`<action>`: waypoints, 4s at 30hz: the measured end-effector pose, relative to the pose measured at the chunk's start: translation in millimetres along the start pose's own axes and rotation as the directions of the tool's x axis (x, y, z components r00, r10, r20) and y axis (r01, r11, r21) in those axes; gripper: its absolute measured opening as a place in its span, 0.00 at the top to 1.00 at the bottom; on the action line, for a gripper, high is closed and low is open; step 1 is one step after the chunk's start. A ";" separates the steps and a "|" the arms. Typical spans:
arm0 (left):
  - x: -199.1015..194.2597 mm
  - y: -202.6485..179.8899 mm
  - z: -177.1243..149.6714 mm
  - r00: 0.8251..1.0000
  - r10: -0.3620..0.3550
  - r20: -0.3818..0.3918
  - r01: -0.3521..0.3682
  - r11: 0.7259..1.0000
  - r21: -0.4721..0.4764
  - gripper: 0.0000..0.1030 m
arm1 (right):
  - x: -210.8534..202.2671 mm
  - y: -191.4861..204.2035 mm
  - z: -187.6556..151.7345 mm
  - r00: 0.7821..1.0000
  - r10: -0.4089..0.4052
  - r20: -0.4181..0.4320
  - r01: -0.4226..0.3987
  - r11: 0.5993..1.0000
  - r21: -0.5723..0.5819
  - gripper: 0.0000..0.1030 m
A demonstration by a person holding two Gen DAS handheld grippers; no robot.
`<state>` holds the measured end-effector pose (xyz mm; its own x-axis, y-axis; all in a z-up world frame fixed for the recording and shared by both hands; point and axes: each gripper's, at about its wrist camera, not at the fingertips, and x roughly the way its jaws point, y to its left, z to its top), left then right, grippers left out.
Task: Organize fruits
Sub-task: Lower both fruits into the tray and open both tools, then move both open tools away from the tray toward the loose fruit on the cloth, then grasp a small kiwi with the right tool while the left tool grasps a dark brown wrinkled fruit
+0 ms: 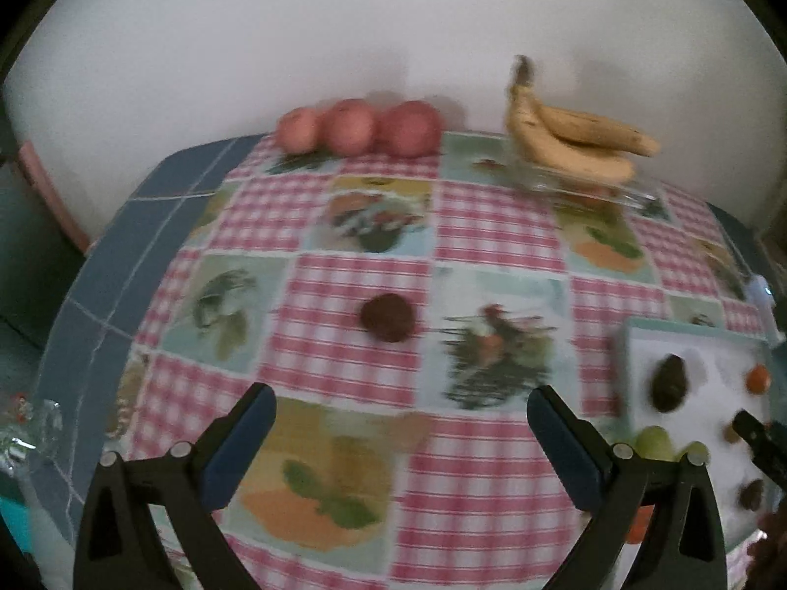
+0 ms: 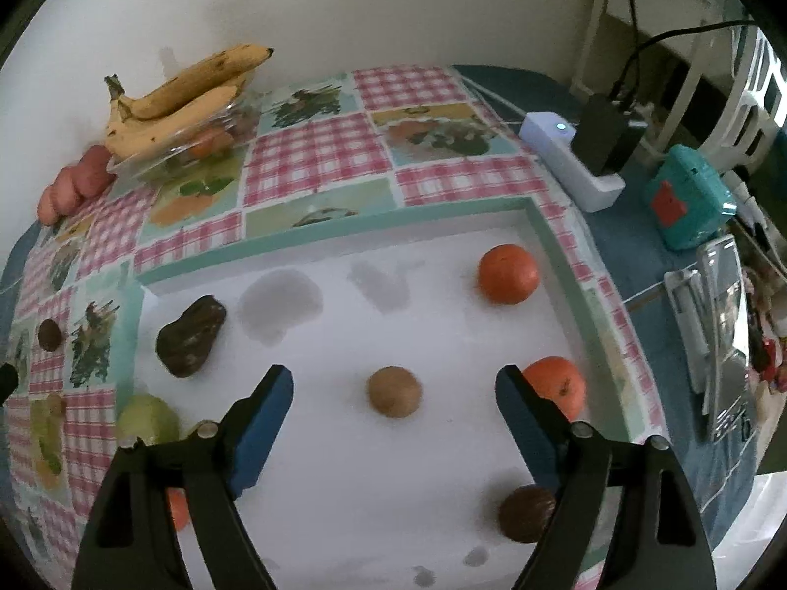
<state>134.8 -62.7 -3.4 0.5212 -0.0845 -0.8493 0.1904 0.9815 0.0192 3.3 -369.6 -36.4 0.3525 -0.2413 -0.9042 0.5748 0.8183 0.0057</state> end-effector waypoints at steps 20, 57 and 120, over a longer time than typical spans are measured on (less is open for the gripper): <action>-3.2 91.7 10.9 0.999 0.049 -0.009 -0.049 0.998 -0.049 0.00 | -18.8 86.3 -7.7 0.992 0.129 -0.003 -0.129 0.986 -0.102 0.08; 45.6 175.7 -8.9 0.979 0.124 -0.162 -0.152 0.973 -0.174 0.00 | -0.3 261.6 -56.0 0.947 0.288 -0.138 -0.318 0.897 -0.308 0.08; 83.9 94.9 20.4 0.961 -0.274 -0.038 0.257 0.934 -0.248 0.03 | 40.4 220.7 -28.6 0.979 0.196 0.053 -0.176 0.951 -0.255 0.74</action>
<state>213.5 19.8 -62.1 0.4171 -0.3438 -0.8413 0.1054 0.9377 -0.3310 123.3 -183.9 -83.9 0.4970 -0.1039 -0.8615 0.2960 0.9536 0.0557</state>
